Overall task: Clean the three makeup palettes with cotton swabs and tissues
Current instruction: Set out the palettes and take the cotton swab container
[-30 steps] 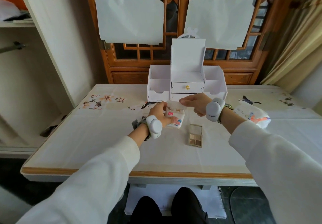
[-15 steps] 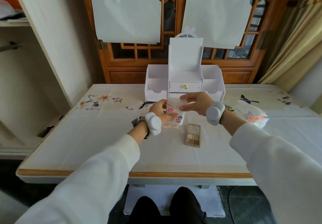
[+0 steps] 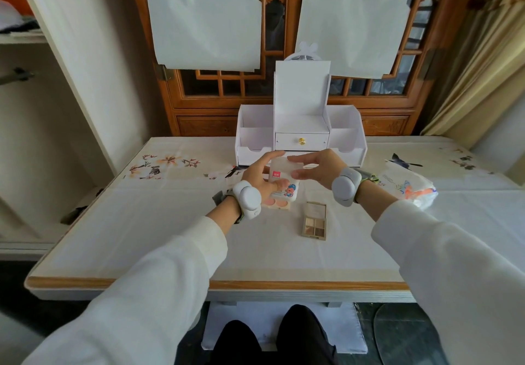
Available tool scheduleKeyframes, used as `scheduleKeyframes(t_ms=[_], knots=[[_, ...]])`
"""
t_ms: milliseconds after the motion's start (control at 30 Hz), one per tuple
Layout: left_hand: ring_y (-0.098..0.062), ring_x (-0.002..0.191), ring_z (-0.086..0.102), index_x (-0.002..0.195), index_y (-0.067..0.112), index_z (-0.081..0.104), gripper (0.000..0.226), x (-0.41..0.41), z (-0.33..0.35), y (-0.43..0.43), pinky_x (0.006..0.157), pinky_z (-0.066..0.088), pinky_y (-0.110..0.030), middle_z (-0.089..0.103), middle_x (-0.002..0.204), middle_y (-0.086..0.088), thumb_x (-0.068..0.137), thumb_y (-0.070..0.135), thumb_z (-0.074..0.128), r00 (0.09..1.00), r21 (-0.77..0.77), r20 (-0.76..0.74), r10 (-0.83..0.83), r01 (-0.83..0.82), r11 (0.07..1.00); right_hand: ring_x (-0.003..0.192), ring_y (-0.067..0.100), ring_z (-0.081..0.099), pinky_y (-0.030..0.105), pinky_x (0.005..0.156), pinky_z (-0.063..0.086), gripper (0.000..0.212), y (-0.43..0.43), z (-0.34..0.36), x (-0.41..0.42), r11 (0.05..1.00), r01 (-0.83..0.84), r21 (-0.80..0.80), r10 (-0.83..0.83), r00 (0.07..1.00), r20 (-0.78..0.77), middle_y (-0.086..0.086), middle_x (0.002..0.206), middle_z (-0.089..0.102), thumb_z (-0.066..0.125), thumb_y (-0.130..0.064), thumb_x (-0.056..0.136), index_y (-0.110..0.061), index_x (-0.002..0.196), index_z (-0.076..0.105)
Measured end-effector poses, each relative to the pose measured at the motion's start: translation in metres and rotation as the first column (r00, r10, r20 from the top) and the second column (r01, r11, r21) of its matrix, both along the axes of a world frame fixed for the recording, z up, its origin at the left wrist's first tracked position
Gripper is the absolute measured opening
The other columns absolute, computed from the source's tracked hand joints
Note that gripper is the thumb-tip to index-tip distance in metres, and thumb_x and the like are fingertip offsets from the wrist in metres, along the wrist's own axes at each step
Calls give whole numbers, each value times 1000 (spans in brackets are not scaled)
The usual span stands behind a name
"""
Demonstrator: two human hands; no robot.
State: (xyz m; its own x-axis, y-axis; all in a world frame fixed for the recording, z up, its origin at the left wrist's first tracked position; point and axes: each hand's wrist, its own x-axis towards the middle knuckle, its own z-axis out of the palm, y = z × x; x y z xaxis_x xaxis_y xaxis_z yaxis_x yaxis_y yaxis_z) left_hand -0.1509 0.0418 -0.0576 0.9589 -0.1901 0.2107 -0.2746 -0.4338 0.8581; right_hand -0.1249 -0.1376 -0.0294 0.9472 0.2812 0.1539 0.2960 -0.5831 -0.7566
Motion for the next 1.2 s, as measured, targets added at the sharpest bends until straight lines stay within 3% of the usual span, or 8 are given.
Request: scheduleKeyframes(t_ms=[100, 267, 500, 667, 767, 933, 1100, 1200], knots=[[-24, 105, 60, 128, 22, 46, 53, 0, -1, -1, 88, 55, -40, 61, 111, -1, 82, 15, 72, 1000, -15, -4, -8, 8, 1000, 97, 12, 58, 27, 91, 46, 38, -3, 0, -3, 998, -16, 55, 15, 1000, 15, 0, 115, 65, 73, -21, 76, -20, 113, 66], [-23, 102, 60, 126, 21, 47, 51, 3, 0, -10, 77, 54, -26, 60, 109, -2, 82, 14, 72, 1000, -52, 6, -7, 8, 999, 95, 14, 58, 29, 92, 45, 47, -7, 0, -3, 999, 13, 40, -13, 1000, 0, 2, 111, 65, 74, -21, 75, -19, 120, 61], [-20, 105, 55, 141, 22, 32, 73, 22, -1, -49, 75, 52, -18, 54, 118, -9, 82, -1, 68, 996, -26, -68, -65, 64, 998, 96, 16, 56, 27, 86, 46, 52, -43, -6, 10, 988, 151, -16, -151, 988, -31, 1, 109, 61, 79, -21, 69, -15, 117, 59], [-30, 119, 52, 147, 15, 25, 78, 50, -10, -94, 99, 45, -39, 51, 133, -13, 82, 6, 68, 980, 32, -200, 4, 3, 999, 95, 16, 55, 30, 86, 47, 54, -76, -20, 27, 959, 284, -21, -285, 958, -30, 4, 111, 61, 81, -17, 66, -15, 115, 59], [-30, 124, 48, 145, 12, 26, 75, 67, -14, -118, 104, 41, -40, 47, 137, -14, 83, 9, 69, 968, 57, -249, -6, 21, 998, 95, 18, 54, 27, 80, 41, 56, -97, -29, 42, 925, 378, -44, -379, 925, -29, 8, 115, 61, 80, -19, 68, -13, 119, 57], [-31, 121, 51, 138, 6, 37, 59, 97, -21, -146, 99, 42, -34, 51, 133, -17, 86, 11, 65, 956, 44, -292, -25, 40, 998, 105, 28, 56, 27, 79, 40, 59, -123, -43, 76, 852, 521, -46, -522, 852, -36, 11, 120, 60, 79, -20, 70, -10, 122, 53], [-30, 108, 58, 129, 10, 48, 44, 111, -32, -152, 80, 46, -30, 59, 122, -13, 86, 8, 56, 941, 35, -337, -19, 33, 999, 107, 29, 55, 31, 81, 42, 60, -136, -53, 96, 809, 583, -74, -587, 809, -43, 12, 120, 59, 78, -19, 71, -10, 124, 51], [-26, 99, 59, 126, 10, 49, 41, 117, -38, -151, 83, 48, -33, 60, 120, -14, 86, 7, 55, 930, 16, -366, -22, 31, 999, 107, 28, 54, 31, 82, 41, 61, -140, -59, 103, 806, 584, -90, -591, 804, -73, 11, 119, 60, 78, -21, 70, -10, 123, 52]])
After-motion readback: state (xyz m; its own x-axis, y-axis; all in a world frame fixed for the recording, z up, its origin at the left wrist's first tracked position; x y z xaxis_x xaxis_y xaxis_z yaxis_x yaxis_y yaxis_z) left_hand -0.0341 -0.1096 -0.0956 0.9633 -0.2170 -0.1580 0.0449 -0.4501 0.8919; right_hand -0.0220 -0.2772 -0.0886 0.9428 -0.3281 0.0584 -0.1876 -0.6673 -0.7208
